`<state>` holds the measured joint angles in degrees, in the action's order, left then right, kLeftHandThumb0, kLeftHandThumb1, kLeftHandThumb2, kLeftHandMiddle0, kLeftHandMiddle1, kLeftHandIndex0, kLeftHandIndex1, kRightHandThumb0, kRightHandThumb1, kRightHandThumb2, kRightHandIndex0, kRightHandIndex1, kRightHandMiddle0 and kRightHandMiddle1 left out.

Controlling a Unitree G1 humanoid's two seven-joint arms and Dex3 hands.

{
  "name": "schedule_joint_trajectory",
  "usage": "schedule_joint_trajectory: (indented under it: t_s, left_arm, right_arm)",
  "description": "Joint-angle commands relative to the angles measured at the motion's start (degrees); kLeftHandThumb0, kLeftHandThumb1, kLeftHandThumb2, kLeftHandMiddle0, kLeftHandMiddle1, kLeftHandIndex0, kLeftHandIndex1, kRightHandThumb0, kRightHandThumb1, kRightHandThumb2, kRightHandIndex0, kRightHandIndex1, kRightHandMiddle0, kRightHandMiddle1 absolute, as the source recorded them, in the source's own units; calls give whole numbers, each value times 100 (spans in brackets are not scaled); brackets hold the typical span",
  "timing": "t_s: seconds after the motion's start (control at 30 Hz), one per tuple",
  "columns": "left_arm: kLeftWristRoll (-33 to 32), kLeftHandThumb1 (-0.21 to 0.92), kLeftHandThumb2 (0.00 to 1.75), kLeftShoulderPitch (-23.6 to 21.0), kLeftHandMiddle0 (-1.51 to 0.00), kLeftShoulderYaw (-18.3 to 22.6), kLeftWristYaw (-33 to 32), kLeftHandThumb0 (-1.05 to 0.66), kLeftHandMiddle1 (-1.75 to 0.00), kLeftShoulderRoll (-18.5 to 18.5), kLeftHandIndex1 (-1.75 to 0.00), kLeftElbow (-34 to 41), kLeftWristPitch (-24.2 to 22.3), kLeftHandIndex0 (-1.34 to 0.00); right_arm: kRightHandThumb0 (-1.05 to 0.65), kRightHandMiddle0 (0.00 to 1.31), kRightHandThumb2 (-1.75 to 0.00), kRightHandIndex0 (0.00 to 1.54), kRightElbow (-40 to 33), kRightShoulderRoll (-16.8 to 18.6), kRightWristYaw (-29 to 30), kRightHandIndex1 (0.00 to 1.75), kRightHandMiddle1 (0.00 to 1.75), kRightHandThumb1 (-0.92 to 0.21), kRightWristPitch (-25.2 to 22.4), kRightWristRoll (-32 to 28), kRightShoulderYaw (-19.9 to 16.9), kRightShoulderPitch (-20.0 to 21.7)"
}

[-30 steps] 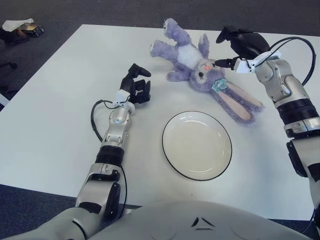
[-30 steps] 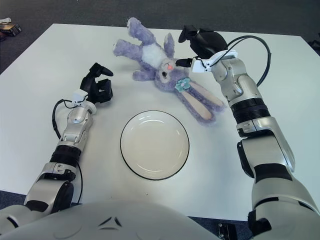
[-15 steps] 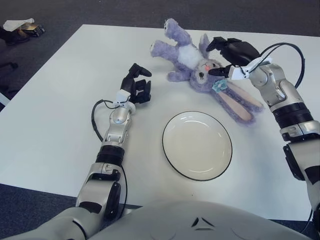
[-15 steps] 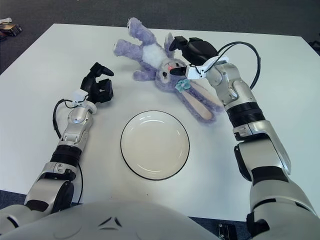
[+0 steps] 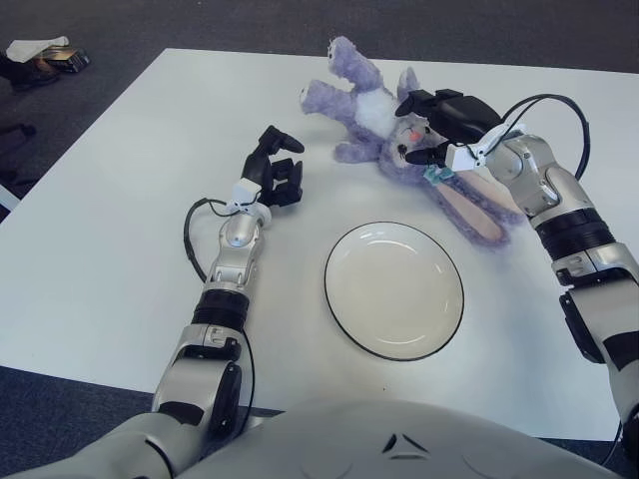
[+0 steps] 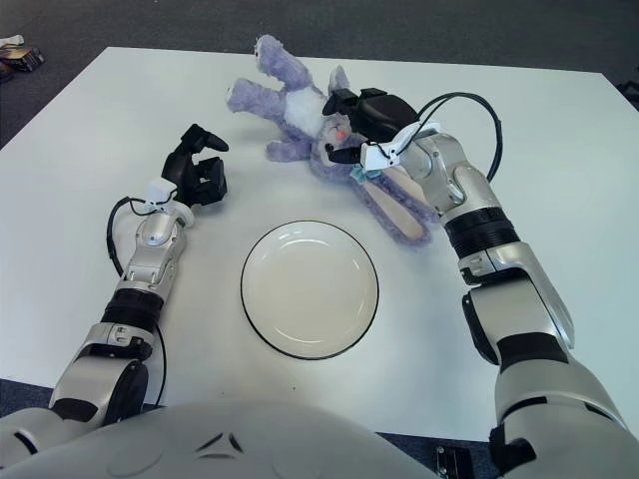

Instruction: Put the doll into the plate.

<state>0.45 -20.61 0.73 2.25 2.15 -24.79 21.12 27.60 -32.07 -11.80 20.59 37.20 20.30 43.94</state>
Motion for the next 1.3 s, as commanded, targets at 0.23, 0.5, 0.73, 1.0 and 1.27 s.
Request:
schedule_joint_trajectory:
  t_s: [0.23, 0.5, 0.73, 1.0, 1.27]
  left_arm:
    - [2, 55, 102, 199, -110, -29, -33, -41, -175, -119, -175, -175, 107, -43]
    - [-7, 56, 102, 206, -109, -31, -36, -41, -175, -132, -175, -146, 82, -42]
    - [13, 56, 102, 226, -108, -41, -50, -41, -175, -137, -175, -94, 48, -42]
    - [-2, 57, 99, 239, -107, -39, -36, -40, -175, -138, -175, -48, -9, -41]
    - [-4, 59, 98, 260, -107, -52, -16, -40, -175, -140, -175, 6, -23, -40]
  right_arm:
    - [-103, 0, -74, 14, 96, 239, -228, 65, 84, -92, 83, -335, 9, -206]
    - [-105, 0, -72, 7, 23, 345, -307, 90, 87, -92, -94, -195, 121, -307]
    - [-105, 0, -78, 6, 61, 293, -464, 98, 82, -92, -152, -23, 302, -284]
    - [-105, 0, -82, 6, 239, 361, -466, 70, 80, -92, -300, 184, 509, -338]
    - [-100, 0, -76, 2, 488, 297, -595, 51, 68, -92, -630, 631, 851, -253]
